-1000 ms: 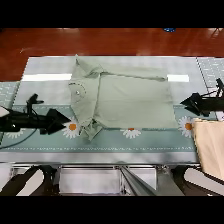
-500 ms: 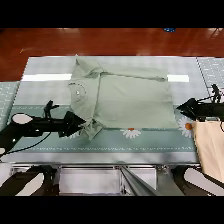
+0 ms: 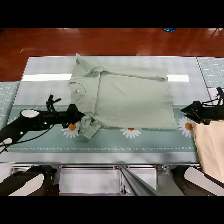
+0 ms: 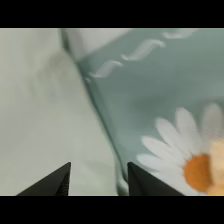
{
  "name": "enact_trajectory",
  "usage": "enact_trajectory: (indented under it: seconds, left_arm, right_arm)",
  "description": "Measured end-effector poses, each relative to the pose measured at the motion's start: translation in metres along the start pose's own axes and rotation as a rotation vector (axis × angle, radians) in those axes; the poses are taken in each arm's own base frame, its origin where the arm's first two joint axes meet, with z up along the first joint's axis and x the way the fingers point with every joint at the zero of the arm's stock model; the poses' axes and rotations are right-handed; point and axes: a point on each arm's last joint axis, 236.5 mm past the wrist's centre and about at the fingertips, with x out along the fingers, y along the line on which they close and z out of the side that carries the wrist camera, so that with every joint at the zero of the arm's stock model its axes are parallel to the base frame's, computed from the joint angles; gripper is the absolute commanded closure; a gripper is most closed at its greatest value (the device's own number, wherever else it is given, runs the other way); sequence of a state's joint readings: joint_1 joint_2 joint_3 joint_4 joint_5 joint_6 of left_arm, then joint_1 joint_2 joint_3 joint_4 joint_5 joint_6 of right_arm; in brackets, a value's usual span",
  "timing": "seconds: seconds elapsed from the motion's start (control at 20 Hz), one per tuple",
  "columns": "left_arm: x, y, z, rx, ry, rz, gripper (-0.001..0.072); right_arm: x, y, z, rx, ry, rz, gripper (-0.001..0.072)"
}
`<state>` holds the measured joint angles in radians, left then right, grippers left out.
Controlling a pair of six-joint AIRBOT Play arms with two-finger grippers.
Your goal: Fold the shirts.
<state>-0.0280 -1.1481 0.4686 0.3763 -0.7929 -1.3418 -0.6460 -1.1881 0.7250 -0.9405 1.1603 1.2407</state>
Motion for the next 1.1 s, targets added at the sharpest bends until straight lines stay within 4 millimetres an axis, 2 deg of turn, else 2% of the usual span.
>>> enact_trajectory:
  seconds: [0.15,0.35,0.45,0.65,0.9,0.95,1.05,1.1]
  left_arm:
    - [-0.007,-0.016,0.008,0.05,0.006,-0.039,0.0687]
    - [-0.011,-0.026,0.009,0.079,0.02,-0.063,0.0687]
    - [-0.012,-0.028,0.008,0.092,0.026,-0.069,0.0687]
    - [-0.013,-0.029,0.007,0.107,0.035,-0.074,0.0687]
    - [-0.013,-0.03,0.005,0.112,0.042,-0.077,0.0687]
    - [-0.013,-0.03,0.005,0.113,0.043,-0.078,0.0687]
    - [-0.013,-0.03,0.004,0.115,0.045,-0.078,0.0687]
    - [-0.013,-0.03,0.004,0.115,0.045,-0.078,0.0686]
  right_arm:
    - [-0.001,-0.016,-0.027,0.064,0.065,-0.03,0.0303]
    - [0.008,-0.022,-0.073,0.11,0.201,-0.043,0.0303]
    - [0.013,-0.022,-0.085,0.113,0.236,-0.05,0.0303]
    - [0.027,-0.022,-0.088,0.123,0.245,-0.062,0.0303]
    - [0.055,0.0,-0.072,0.159,0.211,0.002,0.0304]
    - [0.061,0.005,-0.062,0.158,0.183,0.012,0.035]
    - [0.072,0.012,-0.047,0.13,0.142,0.01,0.0629]
    - [0.076,0.017,-0.039,0.107,0.12,0.008,0.0689]
